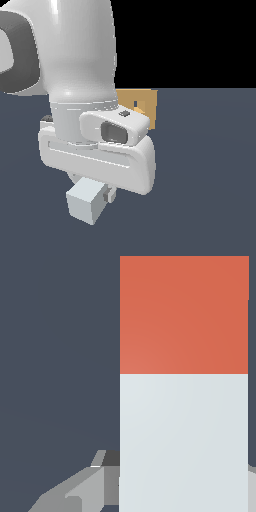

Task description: Insert the peg into the horizontal hole in a box.

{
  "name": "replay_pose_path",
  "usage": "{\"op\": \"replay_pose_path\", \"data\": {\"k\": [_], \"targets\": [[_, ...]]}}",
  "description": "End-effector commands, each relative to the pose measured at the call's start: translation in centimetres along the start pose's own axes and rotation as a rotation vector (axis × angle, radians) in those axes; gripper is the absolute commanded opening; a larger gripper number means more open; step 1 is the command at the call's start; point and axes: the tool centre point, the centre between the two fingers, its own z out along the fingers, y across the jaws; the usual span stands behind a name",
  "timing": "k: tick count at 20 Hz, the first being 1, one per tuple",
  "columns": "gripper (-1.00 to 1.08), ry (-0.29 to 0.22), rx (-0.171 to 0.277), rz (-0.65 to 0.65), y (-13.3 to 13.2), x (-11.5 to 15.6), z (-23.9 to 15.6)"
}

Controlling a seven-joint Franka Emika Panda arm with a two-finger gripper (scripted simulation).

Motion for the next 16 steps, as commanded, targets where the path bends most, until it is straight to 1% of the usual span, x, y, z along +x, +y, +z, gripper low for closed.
{"op": "replay_pose_path", "data": {"k": [1,6,9,12,16], "targets": [[-1.0,0.0,0.001,0.0,0.0,0.0,0.1],[-1.0,0.0,0.0,0.0,0.0,0.0,0.0],[-1.0,0.0,0.0,-0.012,0.2,0.6,-0.2],[-1.0,0.0,0.0,-0.036,0.7,1.8,-0.6],[-1.0,-0.001,-0.001,-0.088,1.6,4.4,-1.5]]}}
